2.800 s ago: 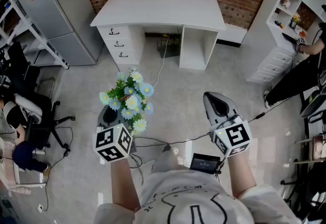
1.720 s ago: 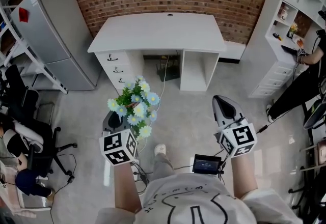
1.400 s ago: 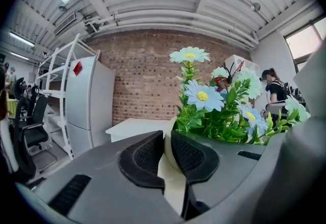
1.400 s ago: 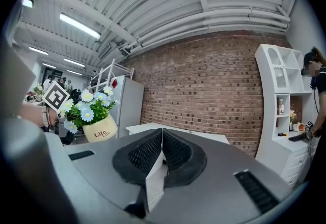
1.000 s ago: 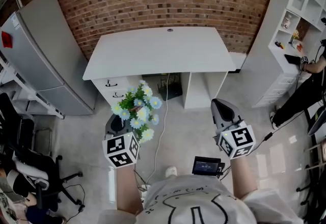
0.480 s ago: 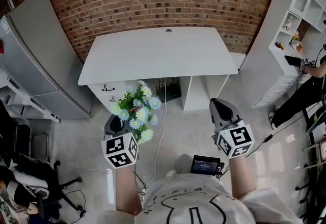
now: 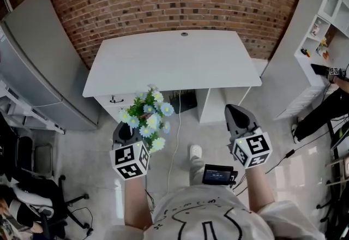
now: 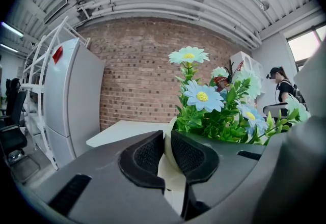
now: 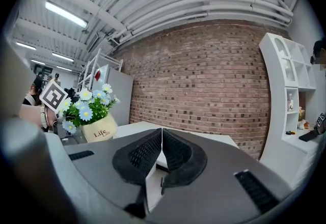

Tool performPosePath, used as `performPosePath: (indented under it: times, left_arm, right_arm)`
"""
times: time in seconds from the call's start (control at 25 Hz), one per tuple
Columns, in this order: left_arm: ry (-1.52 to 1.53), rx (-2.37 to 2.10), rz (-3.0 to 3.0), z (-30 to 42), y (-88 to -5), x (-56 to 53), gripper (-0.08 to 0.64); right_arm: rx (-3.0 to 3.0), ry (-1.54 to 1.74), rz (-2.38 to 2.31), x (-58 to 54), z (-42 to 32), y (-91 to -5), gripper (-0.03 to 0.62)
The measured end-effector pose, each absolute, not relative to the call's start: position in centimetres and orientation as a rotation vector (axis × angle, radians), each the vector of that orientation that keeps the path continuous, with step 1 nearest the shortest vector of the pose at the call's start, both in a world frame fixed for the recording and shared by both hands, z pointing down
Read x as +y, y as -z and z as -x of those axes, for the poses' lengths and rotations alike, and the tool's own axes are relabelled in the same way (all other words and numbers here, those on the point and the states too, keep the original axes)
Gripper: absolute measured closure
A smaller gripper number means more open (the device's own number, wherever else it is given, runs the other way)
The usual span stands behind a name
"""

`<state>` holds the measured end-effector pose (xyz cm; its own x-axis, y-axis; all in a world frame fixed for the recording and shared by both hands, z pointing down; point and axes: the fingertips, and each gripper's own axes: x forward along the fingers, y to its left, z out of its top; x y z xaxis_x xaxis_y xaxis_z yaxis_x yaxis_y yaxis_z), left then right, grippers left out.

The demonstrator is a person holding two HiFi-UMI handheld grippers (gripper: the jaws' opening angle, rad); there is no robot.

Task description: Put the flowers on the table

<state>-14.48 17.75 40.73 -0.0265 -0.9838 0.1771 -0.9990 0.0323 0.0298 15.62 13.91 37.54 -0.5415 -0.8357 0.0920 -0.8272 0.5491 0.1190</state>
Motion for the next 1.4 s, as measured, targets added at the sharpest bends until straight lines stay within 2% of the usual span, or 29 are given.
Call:
performPosePath:
  times: [1.08,1.4]
  left_arm:
    - [-0.110,-2.234,-1.958,16.6,-39.7,-7.7,0.506]
    - [-0.117,-2.241,-1.909,16.7,-40.0,-12.4,0.506]
  right_arm:
    - [-2.704,0.109,-1.262,-14.4,-12.8,-36.5,0.575]
    - [-2.708,0.070,-1.218,-19.7,-12.5,-37.1,0.575]
